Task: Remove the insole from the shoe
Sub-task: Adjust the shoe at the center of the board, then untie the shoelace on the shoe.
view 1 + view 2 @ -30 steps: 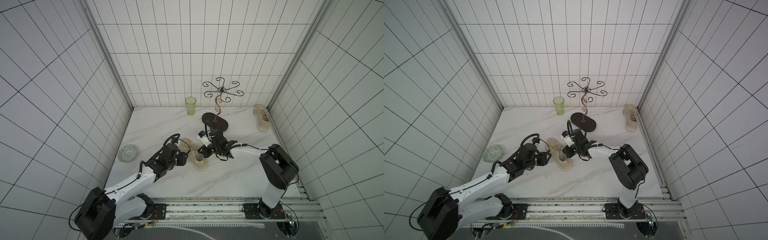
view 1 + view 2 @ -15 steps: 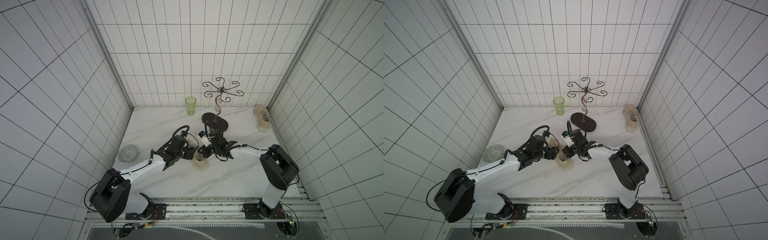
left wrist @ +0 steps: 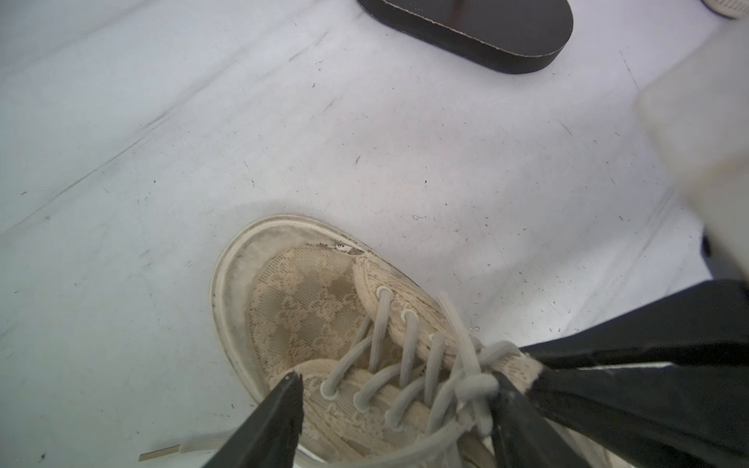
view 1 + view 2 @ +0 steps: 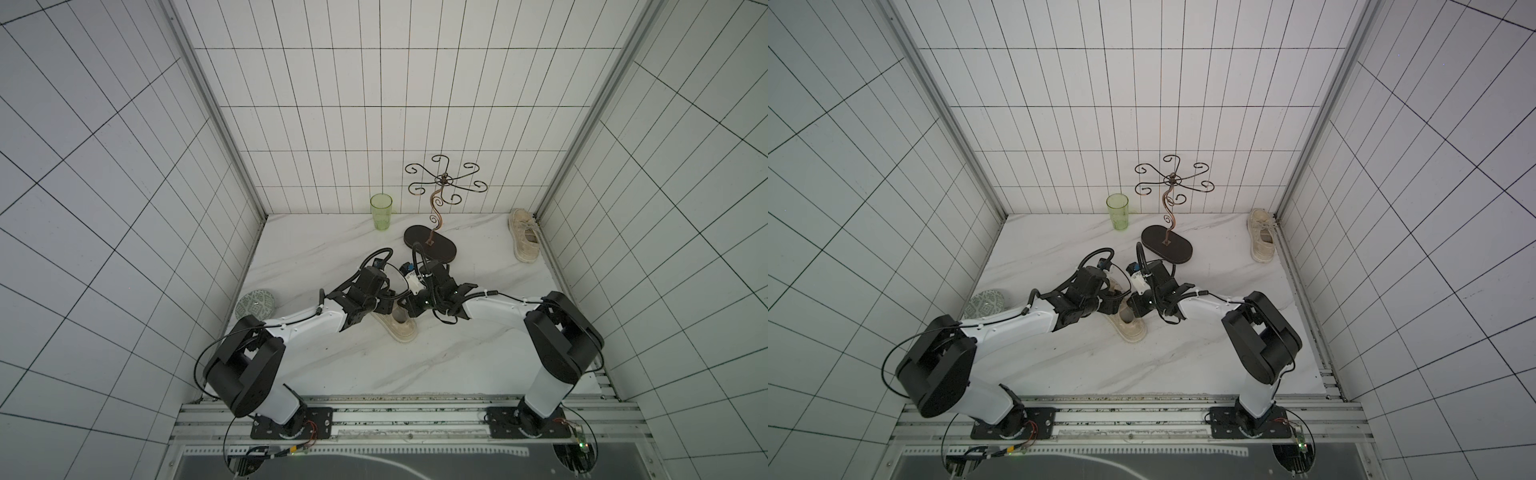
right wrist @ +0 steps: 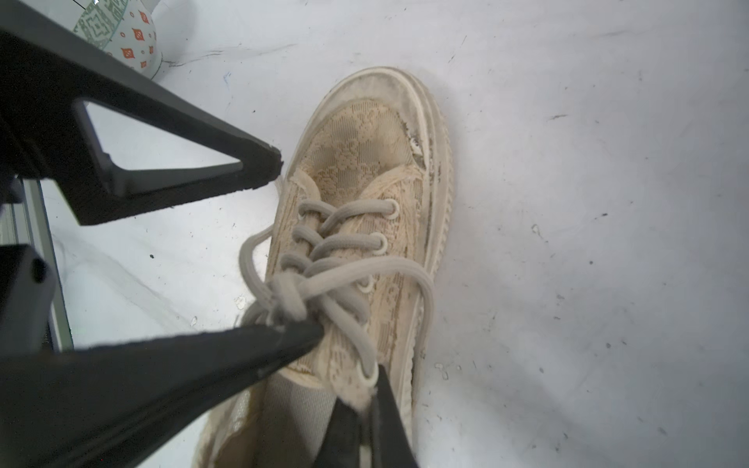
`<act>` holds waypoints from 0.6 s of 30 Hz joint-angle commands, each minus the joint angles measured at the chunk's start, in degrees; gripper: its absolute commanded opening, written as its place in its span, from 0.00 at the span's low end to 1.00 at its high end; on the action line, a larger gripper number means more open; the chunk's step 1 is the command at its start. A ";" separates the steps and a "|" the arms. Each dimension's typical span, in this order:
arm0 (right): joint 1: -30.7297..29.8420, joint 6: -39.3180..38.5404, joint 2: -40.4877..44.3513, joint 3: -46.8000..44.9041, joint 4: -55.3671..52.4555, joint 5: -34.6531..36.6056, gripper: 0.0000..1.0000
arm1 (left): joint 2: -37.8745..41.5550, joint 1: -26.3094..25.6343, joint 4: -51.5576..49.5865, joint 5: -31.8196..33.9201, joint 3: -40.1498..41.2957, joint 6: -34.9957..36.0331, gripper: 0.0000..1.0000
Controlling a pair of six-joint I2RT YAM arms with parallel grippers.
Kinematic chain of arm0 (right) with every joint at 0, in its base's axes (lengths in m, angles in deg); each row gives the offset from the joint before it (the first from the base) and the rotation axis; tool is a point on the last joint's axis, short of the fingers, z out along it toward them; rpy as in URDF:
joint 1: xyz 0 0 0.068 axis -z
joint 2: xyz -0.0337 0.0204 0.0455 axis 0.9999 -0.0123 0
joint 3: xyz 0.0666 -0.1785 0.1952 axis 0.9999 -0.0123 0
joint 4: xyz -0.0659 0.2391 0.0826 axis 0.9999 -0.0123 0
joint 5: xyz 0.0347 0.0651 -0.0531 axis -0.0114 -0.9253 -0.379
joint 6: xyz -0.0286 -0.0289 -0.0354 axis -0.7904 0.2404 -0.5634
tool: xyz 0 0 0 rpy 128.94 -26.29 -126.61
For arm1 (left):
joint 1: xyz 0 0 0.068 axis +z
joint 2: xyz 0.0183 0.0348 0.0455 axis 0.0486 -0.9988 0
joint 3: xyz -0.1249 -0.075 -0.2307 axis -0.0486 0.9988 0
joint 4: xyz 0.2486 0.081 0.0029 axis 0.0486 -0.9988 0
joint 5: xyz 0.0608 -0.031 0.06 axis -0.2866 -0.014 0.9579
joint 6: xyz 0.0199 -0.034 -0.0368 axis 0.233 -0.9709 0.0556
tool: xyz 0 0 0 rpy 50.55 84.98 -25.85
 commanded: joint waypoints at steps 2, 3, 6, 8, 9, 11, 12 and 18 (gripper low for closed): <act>-0.16 0.63 2.03 -2.88 -0.40 1.06 0.00 | -1.86 -0.39 -2.73 8.80 -1.95 -1.08 0.63; -0.15 0.73 2.13 -3.01 -0.44 1.07 0.00 | -1.96 -0.36 -3.23 10.34 -2.07 -1.26 0.61; -0.30 0.90 2.45 -3.52 -0.52 1.42 0.00 | -1.46 -0.35 -3.84 12.90 -2.10 -0.93 0.55; -0.25 1.09 2.56 -3.97 -0.48 1.61 0.00 | -1.02 -0.30 -4.10 13.86 -2.26 -0.56 0.50; -0.29 1.22 2.56 -4.11 -0.39 1.61 0.00 | -0.90 -0.34 -4.20 14.63 -2.44 -0.38 0.48; -0.42 1.43 2.56 -4.33 -0.39 1.61 0.00 | -1.03 -0.32 -4.90 16.20 -3.12 -0.07 0.40; -0.42 1.53 2.56 -4.49 -0.31 1.64 0.00 | -1.30 -0.27 -5.37 16.96 -3.68 0.22 0.36; -0.70 1.79 2.89 -5.20 -0.17 1.70 0.00 | -1.78 1.59 -6.36 17.88 -5.52 1.18 0.29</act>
